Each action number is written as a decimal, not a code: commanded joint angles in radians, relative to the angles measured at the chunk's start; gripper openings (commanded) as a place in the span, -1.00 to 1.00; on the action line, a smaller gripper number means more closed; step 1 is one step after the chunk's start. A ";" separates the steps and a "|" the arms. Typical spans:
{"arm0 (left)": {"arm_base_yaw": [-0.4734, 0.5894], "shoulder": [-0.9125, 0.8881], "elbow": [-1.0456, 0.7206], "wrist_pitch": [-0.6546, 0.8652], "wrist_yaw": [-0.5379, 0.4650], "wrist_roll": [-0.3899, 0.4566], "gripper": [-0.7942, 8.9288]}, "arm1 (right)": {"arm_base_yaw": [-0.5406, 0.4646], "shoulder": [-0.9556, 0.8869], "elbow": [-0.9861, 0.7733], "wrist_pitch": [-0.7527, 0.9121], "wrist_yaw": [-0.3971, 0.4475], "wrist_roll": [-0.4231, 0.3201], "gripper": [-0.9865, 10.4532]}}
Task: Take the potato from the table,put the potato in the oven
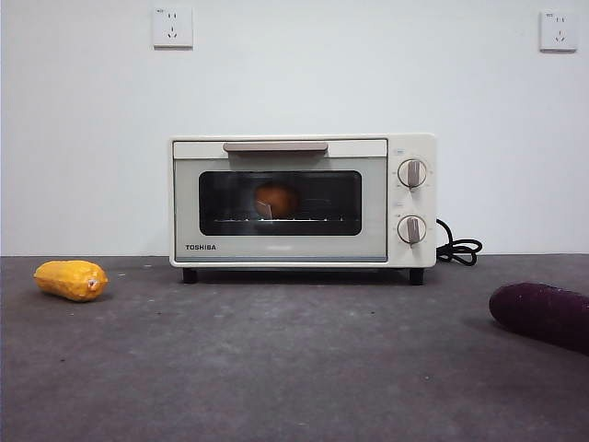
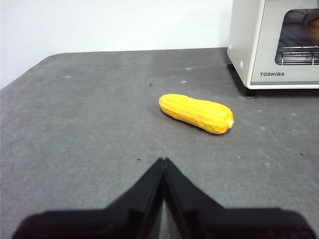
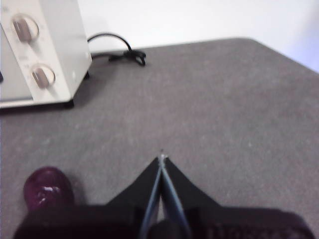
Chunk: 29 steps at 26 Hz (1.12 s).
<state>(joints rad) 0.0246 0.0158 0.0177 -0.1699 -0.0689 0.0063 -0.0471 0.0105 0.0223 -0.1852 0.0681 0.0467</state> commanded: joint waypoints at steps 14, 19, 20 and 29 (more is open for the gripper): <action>0.003 0.006 -0.010 0.010 -0.003 -0.007 -0.85 | 0.000 -0.003 -0.008 -0.004 -0.041 -0.084 -0.82; 0.003 0.006 -0.010 0.010 -0.003 -0.007 -0.85 | 0.000 -0.003 -0.008 -0.005 -0.042 -0.097 -0.82; 0.003 0.006 -0.010 0.010 -0.003 -0.007 -0.85 | 0.000 -0.003 -0.008 -0.005 -0.042 -0.093 -0.82; 0.003 0.006 -0.010 0.010 -0.003 -0.007 -0.85 | 0.000 -0.003 -0.008 0.000 -0.032 -0.103 -0.82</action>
<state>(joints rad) 0.0246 0.0223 0.0177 -0.1696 -0.0689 0.0063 -0.0471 0.0105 0.0223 -0.1894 0.0319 -0.0494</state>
